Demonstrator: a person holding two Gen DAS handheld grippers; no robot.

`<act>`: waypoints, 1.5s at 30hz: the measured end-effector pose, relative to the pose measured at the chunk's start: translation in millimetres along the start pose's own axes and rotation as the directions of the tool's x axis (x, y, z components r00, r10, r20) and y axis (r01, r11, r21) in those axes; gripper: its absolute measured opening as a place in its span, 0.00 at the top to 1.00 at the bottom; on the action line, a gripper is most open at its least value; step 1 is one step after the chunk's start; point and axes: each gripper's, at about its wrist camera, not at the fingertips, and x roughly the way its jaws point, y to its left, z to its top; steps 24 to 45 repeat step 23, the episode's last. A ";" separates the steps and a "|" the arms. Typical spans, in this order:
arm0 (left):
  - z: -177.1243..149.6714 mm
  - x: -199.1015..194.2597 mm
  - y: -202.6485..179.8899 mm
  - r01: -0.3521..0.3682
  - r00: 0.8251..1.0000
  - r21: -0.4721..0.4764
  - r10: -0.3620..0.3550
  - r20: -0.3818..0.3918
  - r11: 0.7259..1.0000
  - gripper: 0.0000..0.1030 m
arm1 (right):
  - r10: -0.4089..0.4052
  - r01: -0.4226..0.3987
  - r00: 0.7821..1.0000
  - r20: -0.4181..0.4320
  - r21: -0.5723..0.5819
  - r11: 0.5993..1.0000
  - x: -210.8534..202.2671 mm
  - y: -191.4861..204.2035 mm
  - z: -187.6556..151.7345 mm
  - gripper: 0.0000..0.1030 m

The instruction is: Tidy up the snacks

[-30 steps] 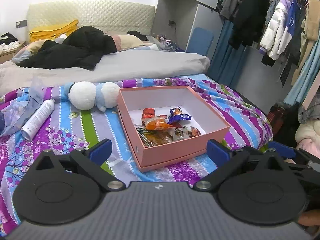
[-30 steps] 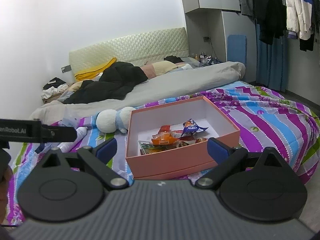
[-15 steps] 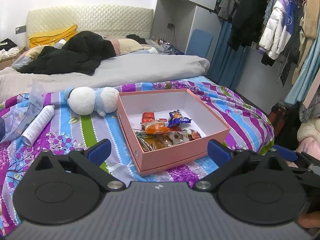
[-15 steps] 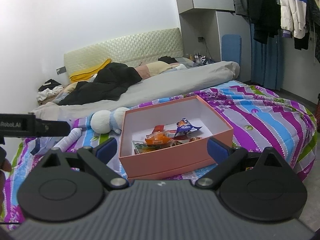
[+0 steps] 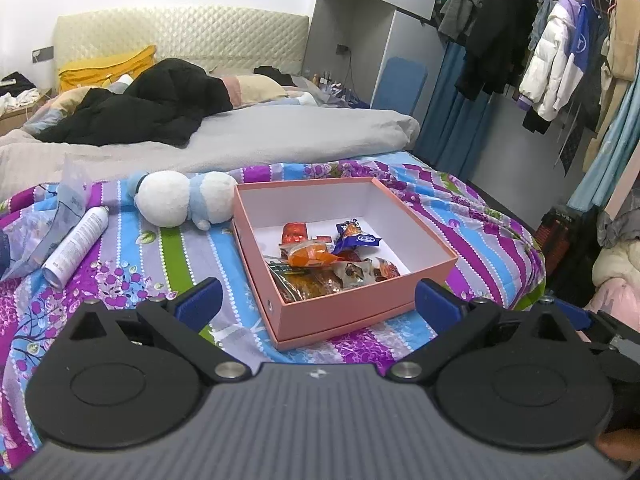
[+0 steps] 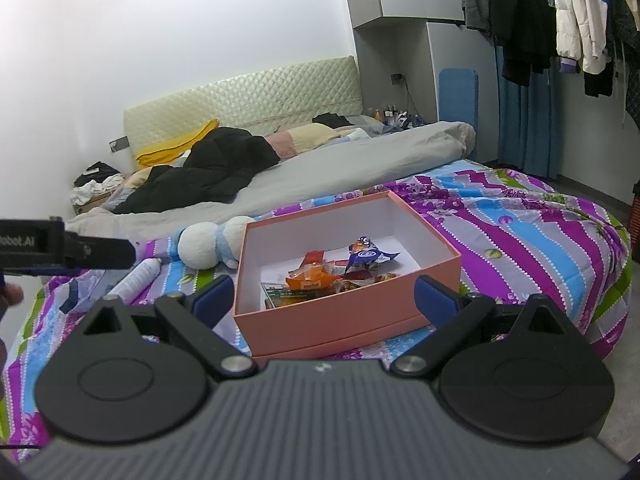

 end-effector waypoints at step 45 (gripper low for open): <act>-0.9 -6.6 2.9 -0.006 1.000 0.000 0.006 0.018 1.000 0.00 | 0.004 -0.004 1.000 -0.001 -0.001 1.000 3.2 -3.0 0.0 0.05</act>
